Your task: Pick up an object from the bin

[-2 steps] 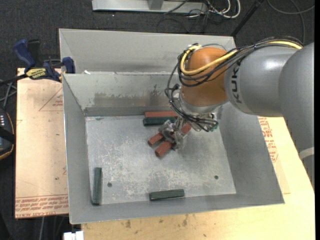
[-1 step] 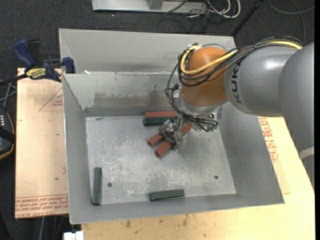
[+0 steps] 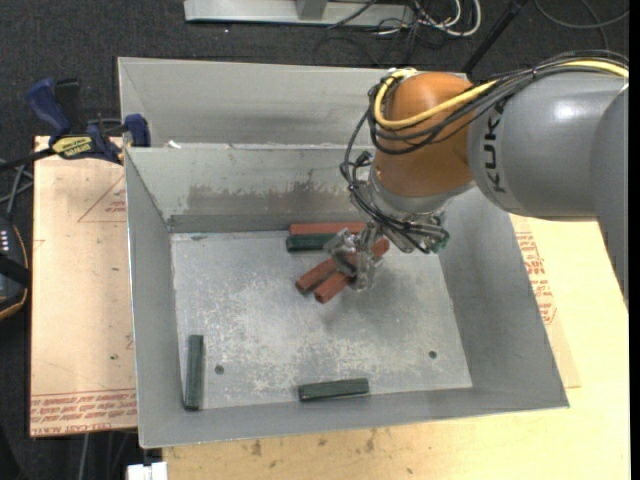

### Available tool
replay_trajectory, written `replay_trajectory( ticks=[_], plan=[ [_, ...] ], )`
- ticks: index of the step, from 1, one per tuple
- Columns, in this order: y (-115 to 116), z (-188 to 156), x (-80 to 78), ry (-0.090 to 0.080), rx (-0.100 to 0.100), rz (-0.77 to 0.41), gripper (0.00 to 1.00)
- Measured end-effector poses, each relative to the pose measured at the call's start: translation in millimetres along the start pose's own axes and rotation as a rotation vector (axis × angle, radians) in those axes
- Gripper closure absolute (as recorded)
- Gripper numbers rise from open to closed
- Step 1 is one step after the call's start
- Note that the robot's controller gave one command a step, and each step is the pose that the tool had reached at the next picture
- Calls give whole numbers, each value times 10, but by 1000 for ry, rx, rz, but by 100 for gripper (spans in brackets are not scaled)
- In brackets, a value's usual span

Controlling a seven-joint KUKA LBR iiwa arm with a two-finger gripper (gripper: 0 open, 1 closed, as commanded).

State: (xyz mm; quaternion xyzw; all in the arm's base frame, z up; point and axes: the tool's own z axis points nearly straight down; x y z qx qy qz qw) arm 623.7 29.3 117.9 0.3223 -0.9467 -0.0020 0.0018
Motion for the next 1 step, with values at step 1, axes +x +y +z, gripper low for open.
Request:
replay_trajectory(
  ticks=[1],
  plan=[
    [-169,-303,-160,-11,9,19,100]
  ],
)
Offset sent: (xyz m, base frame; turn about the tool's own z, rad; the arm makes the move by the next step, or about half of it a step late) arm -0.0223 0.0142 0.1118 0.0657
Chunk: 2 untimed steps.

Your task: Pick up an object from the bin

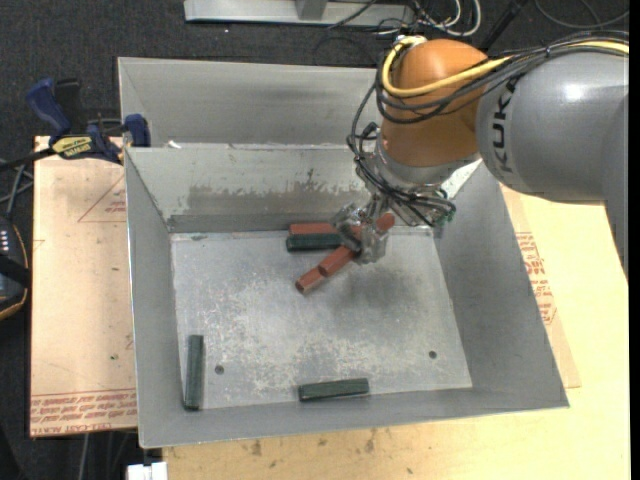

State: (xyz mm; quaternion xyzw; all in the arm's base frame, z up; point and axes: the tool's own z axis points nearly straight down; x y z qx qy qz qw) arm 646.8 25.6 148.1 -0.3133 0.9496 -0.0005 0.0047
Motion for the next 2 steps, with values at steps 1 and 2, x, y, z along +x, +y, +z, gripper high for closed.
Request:
replay_trajectory(
  ticks=[1,2],
  plan=[
    [415,-821,239,5,-4,47,100],
    [415,-821,239,5,-4,47,100]
  ],
)
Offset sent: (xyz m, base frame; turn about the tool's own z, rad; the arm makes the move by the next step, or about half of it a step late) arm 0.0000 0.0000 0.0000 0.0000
